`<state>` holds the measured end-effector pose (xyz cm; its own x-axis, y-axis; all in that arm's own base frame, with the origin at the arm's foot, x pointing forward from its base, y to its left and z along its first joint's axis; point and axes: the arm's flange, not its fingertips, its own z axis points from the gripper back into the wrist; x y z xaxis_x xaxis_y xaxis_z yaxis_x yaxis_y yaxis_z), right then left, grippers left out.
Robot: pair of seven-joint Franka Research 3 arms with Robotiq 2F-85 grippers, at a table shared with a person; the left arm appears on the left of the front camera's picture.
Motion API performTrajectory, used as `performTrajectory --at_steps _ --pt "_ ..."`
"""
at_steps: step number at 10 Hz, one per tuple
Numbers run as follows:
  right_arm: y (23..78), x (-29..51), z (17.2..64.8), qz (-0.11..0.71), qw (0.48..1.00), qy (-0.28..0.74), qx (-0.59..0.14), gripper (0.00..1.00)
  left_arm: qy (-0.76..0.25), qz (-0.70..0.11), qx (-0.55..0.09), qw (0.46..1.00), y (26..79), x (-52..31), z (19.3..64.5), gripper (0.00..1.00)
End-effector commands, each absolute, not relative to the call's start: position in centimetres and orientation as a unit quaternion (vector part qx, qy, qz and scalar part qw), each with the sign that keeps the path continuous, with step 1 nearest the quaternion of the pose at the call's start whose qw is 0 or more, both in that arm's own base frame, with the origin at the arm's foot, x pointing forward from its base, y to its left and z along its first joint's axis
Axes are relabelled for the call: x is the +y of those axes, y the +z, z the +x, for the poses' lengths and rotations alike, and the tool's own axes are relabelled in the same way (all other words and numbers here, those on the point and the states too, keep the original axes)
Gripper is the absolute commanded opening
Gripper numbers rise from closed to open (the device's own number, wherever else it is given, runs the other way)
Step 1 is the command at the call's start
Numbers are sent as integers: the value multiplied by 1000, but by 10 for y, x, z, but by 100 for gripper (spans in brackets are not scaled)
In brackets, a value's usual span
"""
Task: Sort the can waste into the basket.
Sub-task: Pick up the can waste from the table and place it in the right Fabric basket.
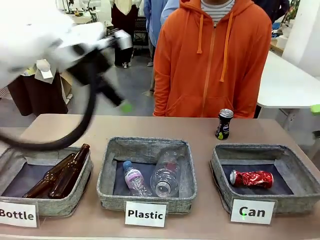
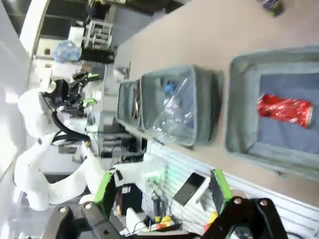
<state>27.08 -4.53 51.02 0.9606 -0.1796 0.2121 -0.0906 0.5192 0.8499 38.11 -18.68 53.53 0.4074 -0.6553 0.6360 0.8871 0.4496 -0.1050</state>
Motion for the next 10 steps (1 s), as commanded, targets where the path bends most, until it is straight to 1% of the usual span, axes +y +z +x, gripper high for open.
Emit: performTrajectory --at_steps 1,2,3,4,5,6,10 --pt "469 16 252 507 859 -47 -52 100 -420 -262 -264 828 504 -102 318 100" --pt "448 38 248 525 850 -45 -5 100 -372 -316 -261 833 484 -62 290 100" --pt "437 49 250 550 832 -53 46 100 -326 -357 -280 830 473 -32 266 100" --pt "428 52 251 571 816 -63 57 100 -251 -403 -295 829 464 -8 242 100" --pt "418 48 245 585 805 -60 83 100 -374 -328 -259 828 484 -55 307 100" --pt "470 36 292 545 837 -30 41 100 -374 -328 -259 828 484 -55 307 100" --pt "470 36 292 545 837 -30 41 100 -374 -328 -259 828 484 -55 307 100"
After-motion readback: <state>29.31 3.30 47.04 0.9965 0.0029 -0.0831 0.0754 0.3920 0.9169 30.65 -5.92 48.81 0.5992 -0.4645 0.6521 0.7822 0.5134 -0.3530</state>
